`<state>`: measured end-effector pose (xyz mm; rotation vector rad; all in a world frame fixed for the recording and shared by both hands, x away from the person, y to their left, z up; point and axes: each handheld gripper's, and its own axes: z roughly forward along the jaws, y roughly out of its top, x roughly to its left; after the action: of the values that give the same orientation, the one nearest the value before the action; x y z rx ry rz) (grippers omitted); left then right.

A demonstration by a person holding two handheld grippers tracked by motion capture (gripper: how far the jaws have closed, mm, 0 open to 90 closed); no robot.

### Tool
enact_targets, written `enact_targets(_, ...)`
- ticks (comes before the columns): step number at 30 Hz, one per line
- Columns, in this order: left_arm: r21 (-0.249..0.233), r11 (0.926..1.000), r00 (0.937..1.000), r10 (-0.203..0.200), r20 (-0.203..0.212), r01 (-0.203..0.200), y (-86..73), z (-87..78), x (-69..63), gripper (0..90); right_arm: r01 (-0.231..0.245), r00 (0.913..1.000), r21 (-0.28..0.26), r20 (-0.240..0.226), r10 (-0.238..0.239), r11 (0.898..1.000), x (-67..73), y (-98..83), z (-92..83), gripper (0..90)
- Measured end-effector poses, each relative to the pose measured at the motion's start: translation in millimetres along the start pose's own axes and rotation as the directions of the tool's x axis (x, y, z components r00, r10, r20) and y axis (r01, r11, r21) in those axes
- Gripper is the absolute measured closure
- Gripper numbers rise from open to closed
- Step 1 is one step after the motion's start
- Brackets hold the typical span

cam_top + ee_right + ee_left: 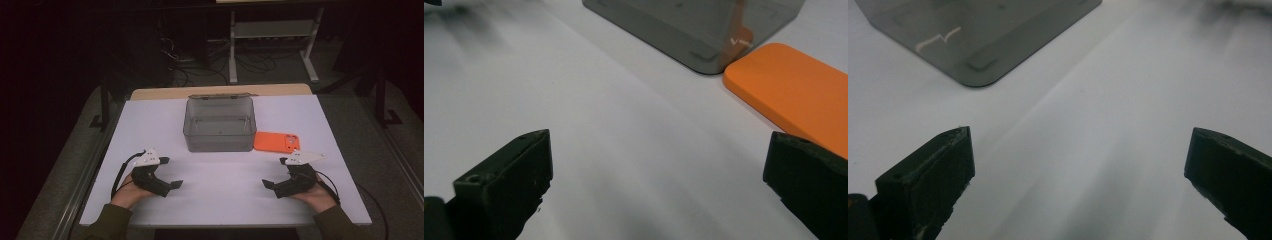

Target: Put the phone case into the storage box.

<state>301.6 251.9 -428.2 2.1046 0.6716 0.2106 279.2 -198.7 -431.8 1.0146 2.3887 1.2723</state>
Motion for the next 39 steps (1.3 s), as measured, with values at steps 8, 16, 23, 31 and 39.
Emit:
enact_targets(8, -0.005, 1.0, 1.0, -0.004, -0.007, 0.004, -0.1, -2.3, 1.3, 0.0, -0.002, 1.0, 0.002, -0.002, 0.002, 1.0, 1.2, 1.1, 0.0, 0.0)
enact_targets(16, 0.004, 1.0, 1.0, -0.007, 0.001, 0.007, 0.6, 0.7, 2.7, 0.0, -0.007, 0.9999, 0.007, 0.011, 0.007, 1.0, -1.1, 3.3, -2.8, 0.0)
enact_targets(23, -0.002, 1.0, 1.0, -0.004, 0.003, 0.004, 2.4, 1.8, 0.7, 0.0, -0.001, 0.9997, 0.006, 0.024, 0.001, 1.0, -3.9, 6.8, -5.4, 0.0)
enact_targets(31, 0.003, 1.0, 1.0, -0.002, -0.005, 0.002, 1.8, 1.9, 0.9, 0.0, -0.007, 0.9993, -0.001, 0.036, 0.007, 1.0, -10.6, 11.9, -6.4, 0.0)
enact_targets(39, 0.001, 1.0, 0.9999, 0.0, -0.01, 0.0, 1.8, 1.1, 0.8, 0.0, -0.014, 0.9988, -0.009, 0.048, 0.015, 1.0, -16.7, 18.5, -6.6, 0.0)
